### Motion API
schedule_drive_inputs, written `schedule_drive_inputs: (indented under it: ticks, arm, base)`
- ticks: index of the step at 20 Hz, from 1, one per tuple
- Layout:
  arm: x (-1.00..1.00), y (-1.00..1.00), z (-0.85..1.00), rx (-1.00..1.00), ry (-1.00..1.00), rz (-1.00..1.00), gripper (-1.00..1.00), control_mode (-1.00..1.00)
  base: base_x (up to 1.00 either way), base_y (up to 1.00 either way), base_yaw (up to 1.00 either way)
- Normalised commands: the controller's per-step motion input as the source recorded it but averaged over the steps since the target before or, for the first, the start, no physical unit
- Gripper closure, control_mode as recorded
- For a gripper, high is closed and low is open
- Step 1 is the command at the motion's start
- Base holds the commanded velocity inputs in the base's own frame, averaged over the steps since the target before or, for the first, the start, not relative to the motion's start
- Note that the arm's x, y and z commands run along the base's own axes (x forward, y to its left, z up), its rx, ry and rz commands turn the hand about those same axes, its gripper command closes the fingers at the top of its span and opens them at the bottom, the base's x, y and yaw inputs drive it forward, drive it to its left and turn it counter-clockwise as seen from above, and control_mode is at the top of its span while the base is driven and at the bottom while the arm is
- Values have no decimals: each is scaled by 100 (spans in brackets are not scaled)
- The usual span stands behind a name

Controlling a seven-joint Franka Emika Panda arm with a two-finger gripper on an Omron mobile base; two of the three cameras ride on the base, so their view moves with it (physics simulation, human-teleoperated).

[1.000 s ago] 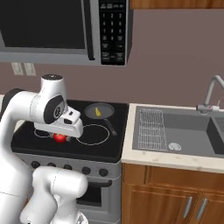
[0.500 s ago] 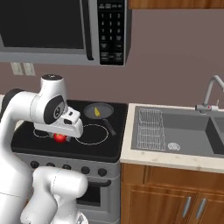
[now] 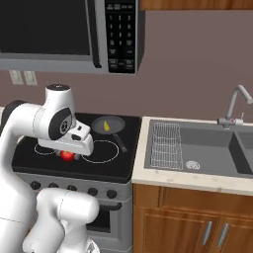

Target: Put the tomato and lemon wedge in the pan. Then turn on the rear right burner and set the heat to medium.

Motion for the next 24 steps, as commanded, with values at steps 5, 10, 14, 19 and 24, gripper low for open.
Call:
schedule_drive_inputs:
  ticks: [5,10,14,19,24]
  arm:
    - [0,0,0,0,0,0,100,100]
    - [0,0,0,0,0,0,100,100]
    - [0,0,0,0,0,0,100,100]
    - [0,0,0,0,0,0,100,100]
    - [0,0,0,0,0,0,100,100]
  base:
    - [-8,-15,1]
    - [-9,-3,1]
    - [-10,-19,1]
    - [-7,-41,0]
    - [-28,-28,0]
